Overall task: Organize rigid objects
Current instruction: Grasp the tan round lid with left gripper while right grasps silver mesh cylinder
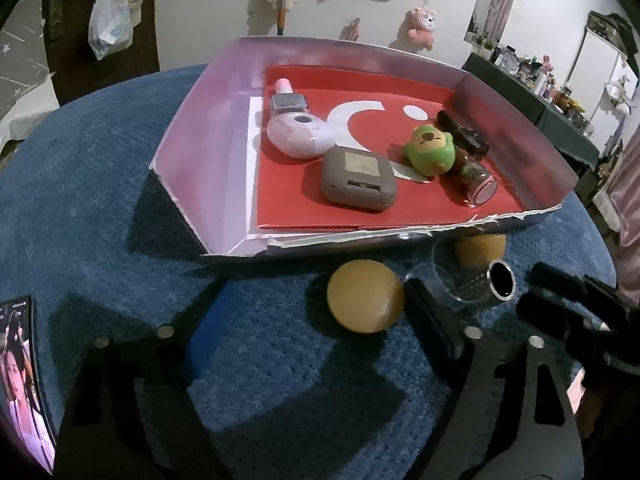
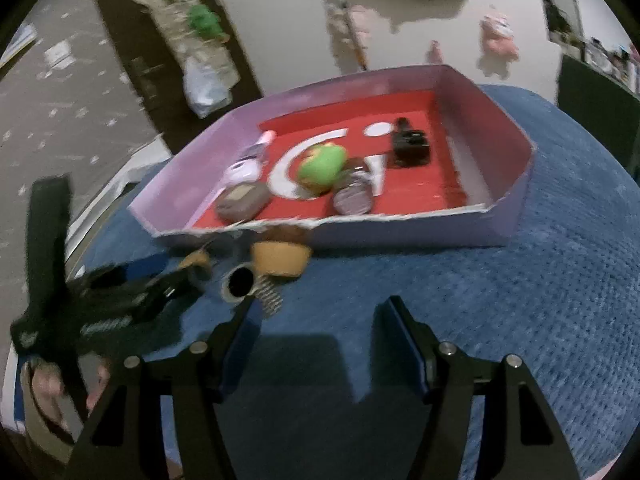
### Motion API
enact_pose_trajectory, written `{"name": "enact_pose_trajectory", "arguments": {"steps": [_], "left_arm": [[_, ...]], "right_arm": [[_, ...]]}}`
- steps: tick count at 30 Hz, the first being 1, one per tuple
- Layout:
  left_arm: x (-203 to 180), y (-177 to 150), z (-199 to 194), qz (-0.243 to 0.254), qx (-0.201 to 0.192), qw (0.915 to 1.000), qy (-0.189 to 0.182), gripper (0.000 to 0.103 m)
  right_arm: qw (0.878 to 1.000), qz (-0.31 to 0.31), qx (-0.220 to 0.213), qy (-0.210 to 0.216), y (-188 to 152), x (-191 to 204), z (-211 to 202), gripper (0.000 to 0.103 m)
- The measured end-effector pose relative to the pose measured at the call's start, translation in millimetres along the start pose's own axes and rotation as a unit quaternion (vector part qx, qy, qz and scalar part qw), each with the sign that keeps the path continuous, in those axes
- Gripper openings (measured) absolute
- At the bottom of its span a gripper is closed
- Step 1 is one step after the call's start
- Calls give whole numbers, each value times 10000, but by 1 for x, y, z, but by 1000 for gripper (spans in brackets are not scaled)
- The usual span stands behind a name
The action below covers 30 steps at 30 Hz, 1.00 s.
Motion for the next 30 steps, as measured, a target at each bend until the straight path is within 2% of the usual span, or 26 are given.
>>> {"name": "enact_pose_trajectory", "arguments": {"steps": [5, 9, 12, 14, 22, 30], "left_arm": [[-11, -1, -2, 188, 2, 9998, -75, 59], [-15, -3, -3, 272, -22, 9996, -111, 52], [-18, -4, -5, 318, -34, 9993, -189, 43], [-21, -4, -6, 349, -48, 9991, -256, 36], [-26, -5, -18, 409, -179, 9983, -376, 36], [-31, -2, -37, 447, -344, 9977, -384, 36]], "right_arm": [[9990, -432, 35, 126, 2, 24, 10, 56], [9979, -615, 21, 197, 8, 35, 19, 44], [9974, -684, 19, 226, 13, 38, 24, 34], [9971, -734, 5, 201, 14, 40, 25, 32], [9972, -731, -152, 102, 13, 35, 9, 30], [9974, -655, -210, 191, 14, 33, -4, 30]]}}
Point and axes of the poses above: each gripper's, at about its wrist camera, not at the fingertips, and z roughly the way its jaws point, x to its left, y to its top, the point moved 8 cm from there along z, roughly the way its jaws point, and after that the axes turned 5 degrees about y, right-handed, at the moved point
